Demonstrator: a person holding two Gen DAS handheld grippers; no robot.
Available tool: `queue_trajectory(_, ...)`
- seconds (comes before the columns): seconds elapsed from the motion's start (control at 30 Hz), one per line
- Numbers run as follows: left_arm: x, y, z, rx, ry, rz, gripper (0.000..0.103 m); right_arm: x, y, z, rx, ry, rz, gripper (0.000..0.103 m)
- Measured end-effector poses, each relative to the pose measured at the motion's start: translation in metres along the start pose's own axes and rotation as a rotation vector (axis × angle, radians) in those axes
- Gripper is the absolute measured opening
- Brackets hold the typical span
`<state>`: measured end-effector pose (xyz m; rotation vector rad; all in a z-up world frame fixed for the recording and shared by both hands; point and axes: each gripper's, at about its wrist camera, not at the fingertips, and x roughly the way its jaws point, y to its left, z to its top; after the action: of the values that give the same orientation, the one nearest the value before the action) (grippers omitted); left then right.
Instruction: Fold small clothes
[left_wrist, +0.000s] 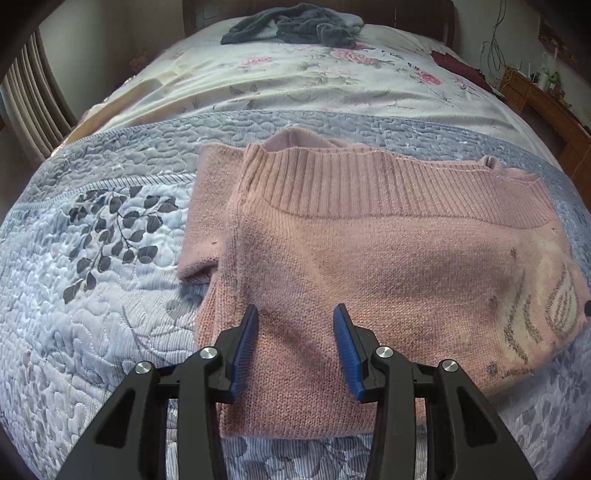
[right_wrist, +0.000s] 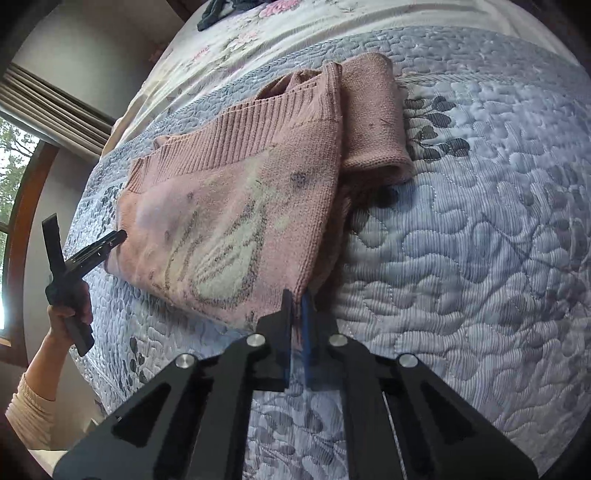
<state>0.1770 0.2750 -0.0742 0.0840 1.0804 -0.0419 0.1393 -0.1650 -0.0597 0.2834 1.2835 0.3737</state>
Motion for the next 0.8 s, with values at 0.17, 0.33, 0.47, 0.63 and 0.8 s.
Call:
queue_trajectory(0.17,0.01,0.005,-0.005,-0.023,0.015,-0.008,0.044,0.014,-0.015,-0.006,0.04,0.026,0.016,0.004)
queue_trajectory(0.33,0.012,-0.001,-0.003,0.001,0.022,0.023,0.045,0.017,-0.019,-0.004,0.065,0.031,0.026,0.016)
queue_trajectory(0.47,0.002,-0.003,0.006,-0.042,0.02,-0.025,0.048,0.0,-0.03,0.005,0.132,-0.008,0.12,0.032)
queue_trajectory(0.63,-0.007,-0.018,0.024,-0.079,-0.016,-0.096,0.051,-0.006,-0.042,0.025,0.201,-0.051,0.185,0.049)
queue_trajectory(0.8,0.002,-0.039,0.037,-0.048,-0.02,-0.095,0.051,0.017,-0.055,0.037,0.267,-0.014,0.239,0.05)
